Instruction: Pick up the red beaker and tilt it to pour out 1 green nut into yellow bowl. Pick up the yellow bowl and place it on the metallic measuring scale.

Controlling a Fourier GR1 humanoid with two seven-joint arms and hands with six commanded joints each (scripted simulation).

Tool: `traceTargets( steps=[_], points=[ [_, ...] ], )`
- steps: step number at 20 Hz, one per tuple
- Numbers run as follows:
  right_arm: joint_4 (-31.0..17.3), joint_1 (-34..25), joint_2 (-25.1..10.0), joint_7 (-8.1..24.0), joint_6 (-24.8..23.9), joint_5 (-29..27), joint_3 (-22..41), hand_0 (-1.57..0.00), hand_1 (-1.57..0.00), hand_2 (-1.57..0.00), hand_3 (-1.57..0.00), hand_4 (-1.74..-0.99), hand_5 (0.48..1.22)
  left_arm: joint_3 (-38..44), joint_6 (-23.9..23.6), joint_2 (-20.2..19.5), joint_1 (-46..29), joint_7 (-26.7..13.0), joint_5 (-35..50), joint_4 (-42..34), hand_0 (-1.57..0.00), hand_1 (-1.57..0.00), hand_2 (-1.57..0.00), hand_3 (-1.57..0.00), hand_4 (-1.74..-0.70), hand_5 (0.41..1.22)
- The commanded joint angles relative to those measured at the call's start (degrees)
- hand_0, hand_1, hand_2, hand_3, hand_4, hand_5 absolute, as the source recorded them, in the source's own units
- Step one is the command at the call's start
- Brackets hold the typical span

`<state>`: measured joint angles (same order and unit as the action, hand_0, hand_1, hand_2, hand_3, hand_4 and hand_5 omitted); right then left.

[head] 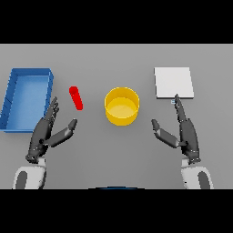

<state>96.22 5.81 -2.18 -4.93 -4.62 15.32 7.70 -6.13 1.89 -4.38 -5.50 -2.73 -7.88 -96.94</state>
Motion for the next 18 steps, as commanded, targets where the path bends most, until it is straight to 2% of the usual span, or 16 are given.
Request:
traceTargets(
  steps=[1, 3, 8, 12, 15, 17, 18],
  points=[
    [0.5, 0.2, -0.5, -0.1, 0.0, 0.2, -0.1, 0.0, 0.0, 0.0, 0.0, -1.23, 0.617, 0.3, 0.2, 0.2, 1.7, 1.0, 0.1, 2.6, 0.0, 0.0, 0.0, 0.0, -1.19, 0.611],
    [0.9, 0.0, -0.3, 0.3, 0.0, 0.4, 0.2, 0.0, 0.0, 0.0, 0.0, -1.246, 0.627, 0.5, -0.1, 0.3, 3.9, 2.8, -0.9, 6.4, 0.0, 0.0, 0.0, 0.0, -1.22, 0.622],
    [0.7, -0.3, 0.1, 0.0, 0.7, -0.8, 0.1, 0.0, 0.0, 0.0, 0.0, -1.28, 0.634, 2.3, -1.7, 0.8, 11.9, 3.6, -2.2, 16.2, 0.0, 0.0, 0.0, 0.0, -1.25, 0.65],
    [0.8, -0.7, -0.7, -0.3, 0.6, -0.4, -0.3, 0.0, 0.0, 0.0, 0.0, -1.268, 0.635, 4.0, -2.6, 0.6, 17.4, 6.1, -2.4, 23.0, 0.0, 0.0, 0.0, 0.0, -1.27, 0.677],
    [0.1, -0.4, 0.1, 0.6, -0.1, 0.2, 0.0, 0.0, 0.0, 0.0, 0.0, -1.269, 0.638, 4.8, -2.6, 0.7, 19.6, 7.0, -2.2, 26.1, 0.0, 0.0, 0.0, 0.0, -1.29, 0.685],
    [0.3, -0.9, -0.1, 0.6, 0.3, -0.5, -0.4, 0.0, 0.0, 0.0, 0.0, -1.27, 0.642, 4.5, -2.8, 1.4, 21.6, 6.6, -2.7, 28.2, 0.0, 0.0, 0.0, 0.0, -1.3, 0.689],
    [0.1, -0.4, -0.1, -0.4, 0.5, -0.4, -0.1, 0.0, 0.0, 0.0, 0.0, -1.272, 0.644, 4.7, -3.4, 1.3, 23.2, 6.1, -3.2, 29.9, 0.0, 0.0, 0.0, 0.0, -1.3, 0.691]
  ],
)
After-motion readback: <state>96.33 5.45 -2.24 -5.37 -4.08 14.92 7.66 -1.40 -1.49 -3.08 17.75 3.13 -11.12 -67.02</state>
